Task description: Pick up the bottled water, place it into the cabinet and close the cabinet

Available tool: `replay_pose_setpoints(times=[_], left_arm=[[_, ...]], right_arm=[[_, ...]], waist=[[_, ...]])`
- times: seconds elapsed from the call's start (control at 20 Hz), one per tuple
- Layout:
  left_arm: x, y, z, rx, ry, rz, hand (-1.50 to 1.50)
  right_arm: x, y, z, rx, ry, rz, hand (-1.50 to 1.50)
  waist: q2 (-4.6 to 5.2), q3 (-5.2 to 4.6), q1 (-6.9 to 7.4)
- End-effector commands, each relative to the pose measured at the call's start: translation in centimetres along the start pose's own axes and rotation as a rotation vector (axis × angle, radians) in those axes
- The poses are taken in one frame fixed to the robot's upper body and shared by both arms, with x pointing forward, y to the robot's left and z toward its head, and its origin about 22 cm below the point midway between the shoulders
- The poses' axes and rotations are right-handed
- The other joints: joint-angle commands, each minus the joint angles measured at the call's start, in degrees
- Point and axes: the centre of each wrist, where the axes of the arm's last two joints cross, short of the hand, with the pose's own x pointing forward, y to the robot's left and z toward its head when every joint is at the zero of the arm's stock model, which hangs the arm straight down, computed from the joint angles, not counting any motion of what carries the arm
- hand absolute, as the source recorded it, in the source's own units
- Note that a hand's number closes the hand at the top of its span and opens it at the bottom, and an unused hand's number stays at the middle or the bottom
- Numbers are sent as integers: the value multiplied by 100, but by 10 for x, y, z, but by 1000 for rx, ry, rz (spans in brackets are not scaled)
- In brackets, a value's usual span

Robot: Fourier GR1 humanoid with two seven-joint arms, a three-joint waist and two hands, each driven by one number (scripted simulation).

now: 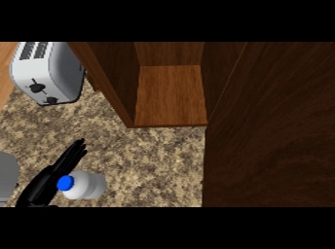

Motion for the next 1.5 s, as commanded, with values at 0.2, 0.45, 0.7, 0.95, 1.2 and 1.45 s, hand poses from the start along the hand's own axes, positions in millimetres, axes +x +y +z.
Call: replay_pose_setpoints(times=[0.2,0.45,0.7,0.95,1.2,1.45], left_arm=[[-48,-15,-7,34,4,96,-150],[-58,0,-19,-34,-30,184,-150],[-74,-22,-17,-82,-50,219,-150],[-88,-30,-11,-75,-39,359,150],[-78,-26,-34,-110,-67,435,150],[-71,-26,-32,-127,-126,418,150]], right_arm=[[41,15,10,21,-80,-75,-150],[43,14,6,35,-92,-62,-150],[48,9,12,35,-89,-41,-150],[48,16,21,30,-94,-44,-150],[48,7,14,17,-98,-26,-150],[46,2,17,-2,-78,-10,-150]], waist=[[-3,2,10],[17,-6,-6],[-1,-1,4],[-18,-8,-96],[7,-2,29],[-2,5,102]])
